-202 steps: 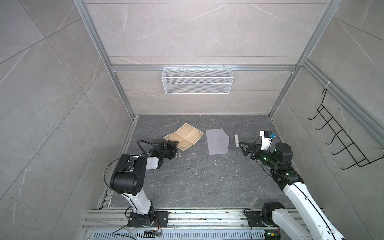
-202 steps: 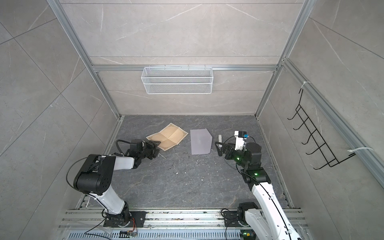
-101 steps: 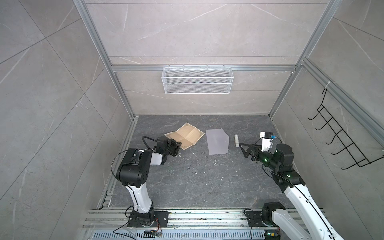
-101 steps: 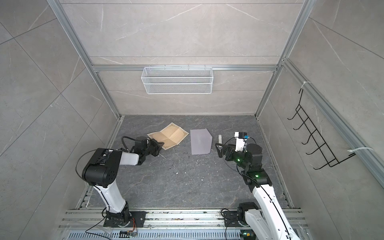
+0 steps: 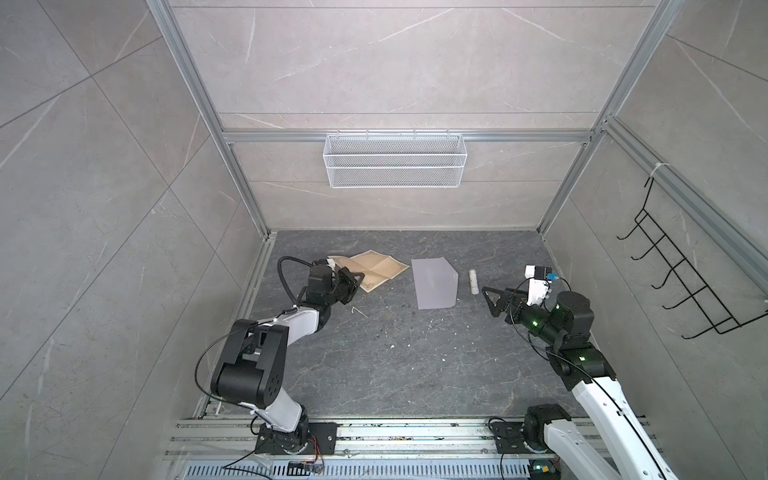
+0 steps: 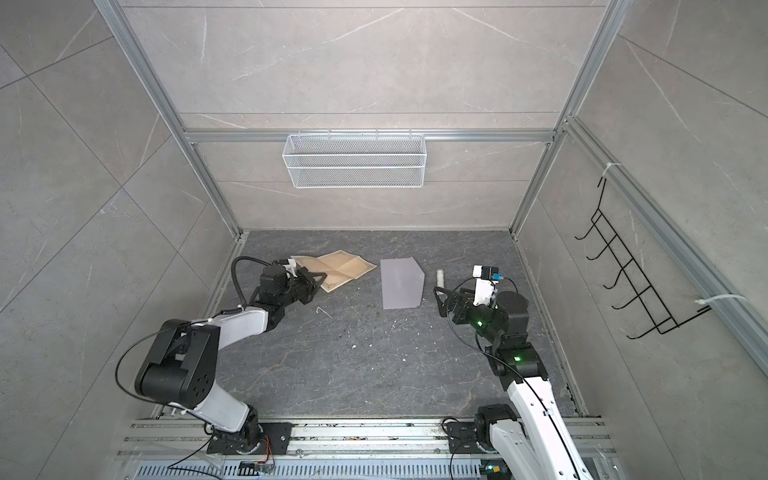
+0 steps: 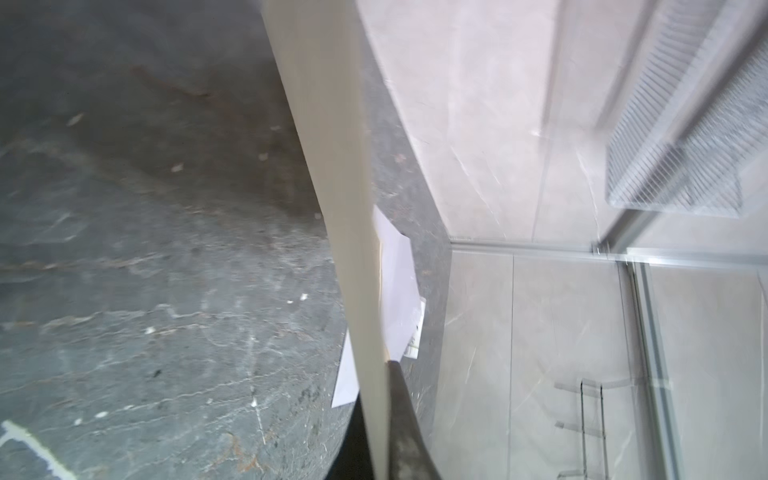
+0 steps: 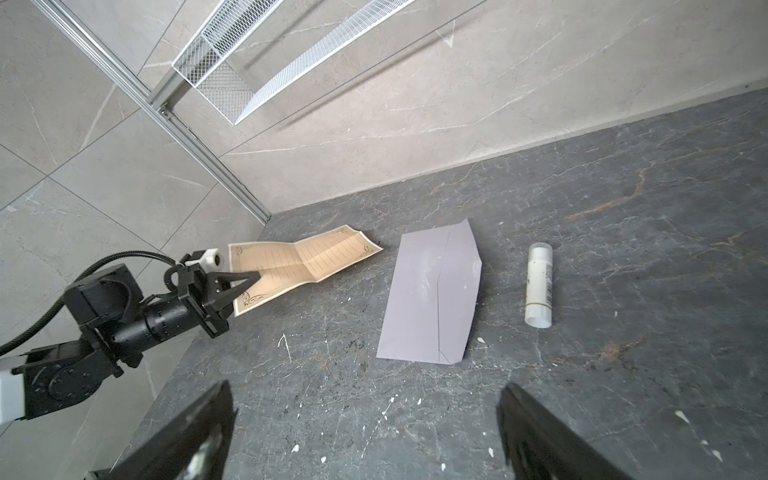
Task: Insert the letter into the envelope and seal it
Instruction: 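Grasp the beige letter's edge with the left gripper and lift it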
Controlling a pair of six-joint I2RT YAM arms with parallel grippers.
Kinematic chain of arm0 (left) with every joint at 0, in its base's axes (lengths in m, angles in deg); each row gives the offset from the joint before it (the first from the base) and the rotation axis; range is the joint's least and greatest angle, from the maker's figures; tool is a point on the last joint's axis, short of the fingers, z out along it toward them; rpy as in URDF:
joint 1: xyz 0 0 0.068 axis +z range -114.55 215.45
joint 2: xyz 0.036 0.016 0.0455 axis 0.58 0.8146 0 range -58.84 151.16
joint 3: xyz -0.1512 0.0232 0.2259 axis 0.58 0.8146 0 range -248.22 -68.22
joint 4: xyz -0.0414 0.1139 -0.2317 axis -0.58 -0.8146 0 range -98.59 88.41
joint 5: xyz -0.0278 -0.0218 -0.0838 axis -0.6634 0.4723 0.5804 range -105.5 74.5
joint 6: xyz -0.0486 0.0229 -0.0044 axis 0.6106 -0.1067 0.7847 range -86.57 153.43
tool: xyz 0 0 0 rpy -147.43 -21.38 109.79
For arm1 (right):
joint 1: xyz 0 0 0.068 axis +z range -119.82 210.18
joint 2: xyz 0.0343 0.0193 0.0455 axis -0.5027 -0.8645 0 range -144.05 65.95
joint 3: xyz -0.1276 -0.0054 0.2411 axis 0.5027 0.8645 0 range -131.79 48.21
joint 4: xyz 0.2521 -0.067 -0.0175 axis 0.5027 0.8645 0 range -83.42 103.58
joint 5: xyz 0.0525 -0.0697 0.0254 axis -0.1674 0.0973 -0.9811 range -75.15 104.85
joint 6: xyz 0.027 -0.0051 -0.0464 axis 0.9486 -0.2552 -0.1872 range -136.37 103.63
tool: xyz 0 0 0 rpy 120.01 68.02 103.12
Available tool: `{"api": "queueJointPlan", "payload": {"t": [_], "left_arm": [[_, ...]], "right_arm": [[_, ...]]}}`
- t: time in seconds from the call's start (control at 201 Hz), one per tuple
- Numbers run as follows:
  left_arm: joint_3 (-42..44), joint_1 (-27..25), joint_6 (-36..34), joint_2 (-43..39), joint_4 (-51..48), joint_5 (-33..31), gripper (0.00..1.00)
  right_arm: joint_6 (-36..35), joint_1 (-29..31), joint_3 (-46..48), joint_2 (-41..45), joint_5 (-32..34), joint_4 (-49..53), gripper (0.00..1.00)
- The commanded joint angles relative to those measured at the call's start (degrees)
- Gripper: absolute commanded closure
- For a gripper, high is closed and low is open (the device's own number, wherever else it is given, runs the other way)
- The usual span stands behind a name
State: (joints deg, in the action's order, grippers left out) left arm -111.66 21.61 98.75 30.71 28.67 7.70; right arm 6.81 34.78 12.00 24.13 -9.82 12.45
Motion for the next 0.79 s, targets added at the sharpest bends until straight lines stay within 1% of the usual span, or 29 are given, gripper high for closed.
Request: {"api": "queueJointPlan", "payload": {"t": [0.0, 0.144, 0.264, 0.408, 0.637, 0.787], "left_arm": [[-2.9, -1.0, -11.0, -5.5, -3.9, 3.7, 1.00], [-4.6, -2.2, -20.6, -12.6, -13.0, 3.2, 1.00], [-5.9, -2.4, -27.1, -18.3, -19.8, 2.7, 1.00], [-7.8, -2.6, -33.3, -23.9, -26.1, 2.5, 1.00], [-13.9, -3.2, -44.7, -28.6, -40.0, 4.4, 1.00], [-17.3, -4.7, -53.3, -31.1, -48.5, 5.4, 1.00]], "right_arm": [[1.8, 0.3, -1.1, 0.4, 0.1, -0.8, 0.01], [3.2, 0.3, -2.1, -0.6, -2.9, -1.1, 0.01], [0.5, 0.3, -4.0, -1.5, -6.8, 0.6, 0.01], [-2.6, 0.3, -5.9, -1.1, -9.2, 3.8, 0.01], [-4.7, 0.3, -7.3, -1.2, -14.0, 5.6, 0.01], [-5.2, 0.5, -7.7, -2.2, -16.4, 5.7, 0.01]]}}
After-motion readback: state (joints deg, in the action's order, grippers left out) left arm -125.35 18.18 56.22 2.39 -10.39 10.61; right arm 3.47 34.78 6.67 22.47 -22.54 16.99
